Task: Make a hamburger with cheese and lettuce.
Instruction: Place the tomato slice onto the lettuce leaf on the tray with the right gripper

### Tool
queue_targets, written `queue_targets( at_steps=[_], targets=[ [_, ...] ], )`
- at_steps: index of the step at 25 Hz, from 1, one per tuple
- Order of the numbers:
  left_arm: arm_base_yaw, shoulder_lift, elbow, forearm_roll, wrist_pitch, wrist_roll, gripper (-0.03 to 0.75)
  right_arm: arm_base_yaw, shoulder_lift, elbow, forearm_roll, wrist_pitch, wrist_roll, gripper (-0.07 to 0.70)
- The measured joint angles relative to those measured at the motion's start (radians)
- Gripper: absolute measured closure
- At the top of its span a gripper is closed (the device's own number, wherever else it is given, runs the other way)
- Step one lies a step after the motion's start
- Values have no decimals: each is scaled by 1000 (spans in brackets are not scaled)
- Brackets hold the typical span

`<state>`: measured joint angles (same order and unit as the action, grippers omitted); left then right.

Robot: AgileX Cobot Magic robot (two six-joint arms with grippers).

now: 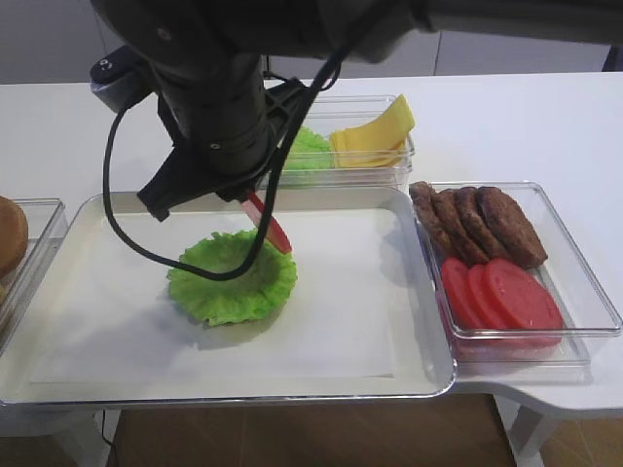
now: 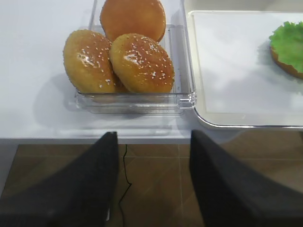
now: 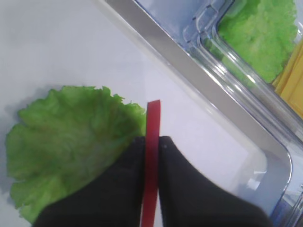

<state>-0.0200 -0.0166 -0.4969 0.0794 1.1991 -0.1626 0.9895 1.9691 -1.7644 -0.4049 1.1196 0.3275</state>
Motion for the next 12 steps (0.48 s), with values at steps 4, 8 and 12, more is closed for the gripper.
queue_targets(
  at_steps=[4, 8, 12],
  targets=[
    [0, 0, 0, 0, 0, 0, 353, 0, 12, 0, -2, -16, 0, 577],
    [0, 0, 0, 0, 0, 0, 353, 0, 15, 0, -2, -25, -6, 577],
    [0, 0, 0, 0, 0, 0, 353, 0, 26, 0, 4, -29, -8, 577]
  ],
)
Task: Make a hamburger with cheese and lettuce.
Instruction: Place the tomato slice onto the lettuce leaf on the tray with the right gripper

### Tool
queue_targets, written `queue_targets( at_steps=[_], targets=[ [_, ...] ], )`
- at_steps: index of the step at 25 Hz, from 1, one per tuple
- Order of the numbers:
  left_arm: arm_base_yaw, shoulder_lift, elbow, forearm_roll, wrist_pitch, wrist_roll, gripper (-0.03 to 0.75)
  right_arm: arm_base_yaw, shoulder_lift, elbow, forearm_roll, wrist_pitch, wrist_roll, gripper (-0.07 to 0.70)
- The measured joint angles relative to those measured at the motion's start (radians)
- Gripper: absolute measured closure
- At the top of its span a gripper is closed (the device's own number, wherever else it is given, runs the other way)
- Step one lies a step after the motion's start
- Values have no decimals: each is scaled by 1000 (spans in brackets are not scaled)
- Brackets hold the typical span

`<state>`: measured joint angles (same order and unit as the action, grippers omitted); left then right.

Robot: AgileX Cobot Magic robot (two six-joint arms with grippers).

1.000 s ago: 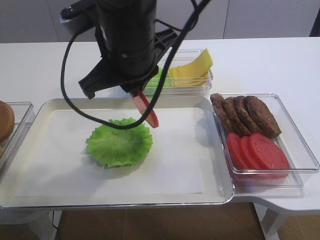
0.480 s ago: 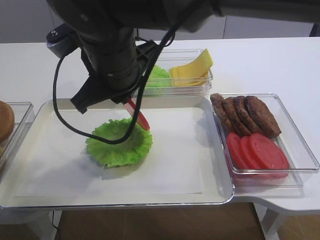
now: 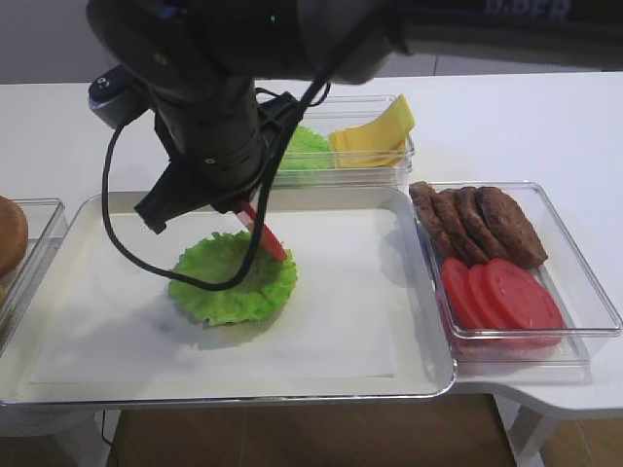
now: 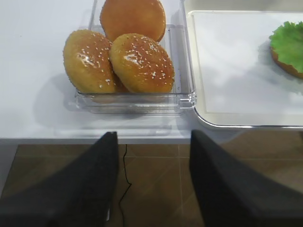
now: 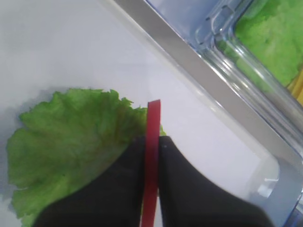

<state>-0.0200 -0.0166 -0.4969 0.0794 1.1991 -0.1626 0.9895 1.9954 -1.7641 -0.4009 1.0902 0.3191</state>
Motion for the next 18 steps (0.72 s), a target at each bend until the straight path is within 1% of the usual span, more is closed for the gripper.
queue_targets(
  at_steps=[15, 18],
  targets=[
    [0, 0, 0, 0, 0, 0, 353, 0, 10, 0, 5, -11, -4, 577],
    [0, 0, 0, 0, 0, 0, 353, 0, 10, 0, -8, 1, -1, 577]
  ],
)
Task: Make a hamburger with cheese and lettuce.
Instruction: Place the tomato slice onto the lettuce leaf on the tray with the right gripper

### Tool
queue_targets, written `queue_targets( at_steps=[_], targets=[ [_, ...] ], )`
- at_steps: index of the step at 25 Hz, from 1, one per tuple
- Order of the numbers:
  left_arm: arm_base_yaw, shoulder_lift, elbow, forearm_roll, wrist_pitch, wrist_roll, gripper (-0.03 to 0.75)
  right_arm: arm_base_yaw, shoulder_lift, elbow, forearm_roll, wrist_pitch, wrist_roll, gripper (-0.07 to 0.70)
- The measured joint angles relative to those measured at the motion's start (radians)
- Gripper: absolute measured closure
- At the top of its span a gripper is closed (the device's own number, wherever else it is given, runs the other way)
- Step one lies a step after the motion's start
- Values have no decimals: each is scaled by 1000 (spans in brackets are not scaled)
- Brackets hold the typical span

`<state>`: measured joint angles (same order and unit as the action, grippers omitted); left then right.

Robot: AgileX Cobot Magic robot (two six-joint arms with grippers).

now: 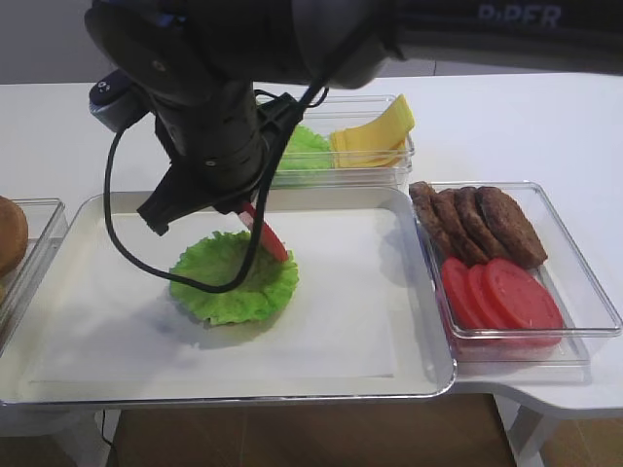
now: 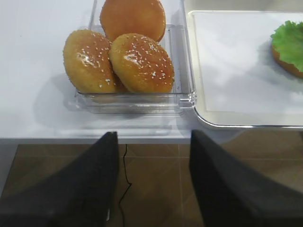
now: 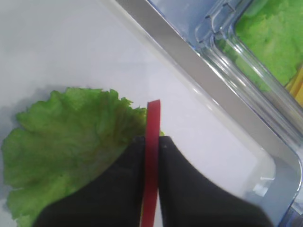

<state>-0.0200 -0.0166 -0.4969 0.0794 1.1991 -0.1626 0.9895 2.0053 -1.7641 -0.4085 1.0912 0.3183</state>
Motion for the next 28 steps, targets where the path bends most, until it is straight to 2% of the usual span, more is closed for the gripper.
queue_targets(
  at_steps=[6, 15, 24, 28],
  targets=[
    [0, 0, 0, 0, 0, 0, 353, 2, 0, 0, -10, 27, 0, 577],
    [0, 0, 0, 0, 0, 0, 353, 71, 0, 0, -74, 32, 15, 577],
    [0, 0, 0, 0, 0, 0, 353, 72, 0, 0, -115, 85, 42, 577],
    [0, 0, 0, 0, 0, 0, 353, 72, 0, 0, -108, 89, 43, 577]
  ],
)
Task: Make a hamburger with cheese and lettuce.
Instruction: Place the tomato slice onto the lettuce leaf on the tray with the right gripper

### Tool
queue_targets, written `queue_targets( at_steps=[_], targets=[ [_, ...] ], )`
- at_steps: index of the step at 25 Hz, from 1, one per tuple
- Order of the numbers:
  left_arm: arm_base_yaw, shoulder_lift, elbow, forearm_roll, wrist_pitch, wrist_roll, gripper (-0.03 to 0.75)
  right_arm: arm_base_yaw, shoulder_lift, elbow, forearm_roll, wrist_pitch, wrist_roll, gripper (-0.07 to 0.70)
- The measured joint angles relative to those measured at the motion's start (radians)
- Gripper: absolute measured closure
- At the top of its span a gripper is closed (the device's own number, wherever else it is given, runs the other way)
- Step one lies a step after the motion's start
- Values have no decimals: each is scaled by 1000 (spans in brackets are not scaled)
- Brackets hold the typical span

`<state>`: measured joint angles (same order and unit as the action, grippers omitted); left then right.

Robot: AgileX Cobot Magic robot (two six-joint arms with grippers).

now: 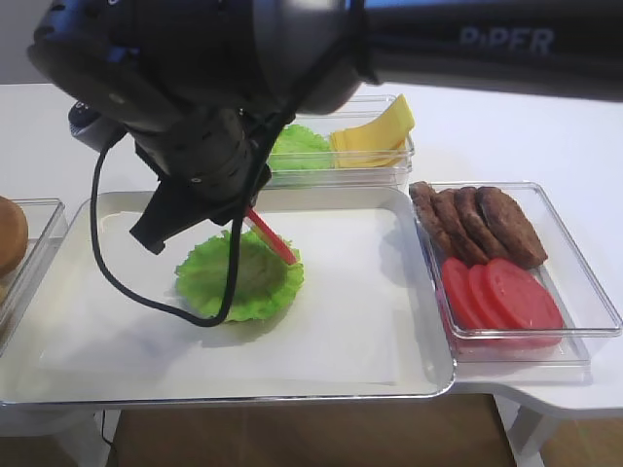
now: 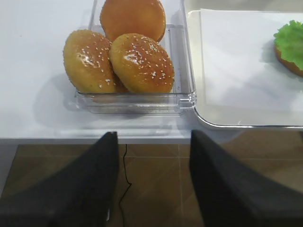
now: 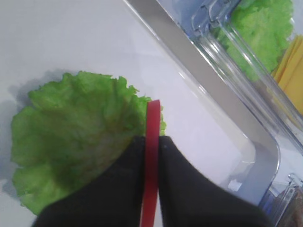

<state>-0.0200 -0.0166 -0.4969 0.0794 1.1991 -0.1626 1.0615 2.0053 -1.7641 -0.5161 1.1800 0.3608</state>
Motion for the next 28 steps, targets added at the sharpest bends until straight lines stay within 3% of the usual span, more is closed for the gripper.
queue_targets(
  at_steps=[12, 28],
  targets=[
    [0, 0, 0, 0, 0, 0, 353, 0, 0, 0, 4, -26, 2, 577],
    [0, 0, 0, 0, 0, 0, 353, 0, 8, 0, 20, -20, -13, 578]
  ],
)
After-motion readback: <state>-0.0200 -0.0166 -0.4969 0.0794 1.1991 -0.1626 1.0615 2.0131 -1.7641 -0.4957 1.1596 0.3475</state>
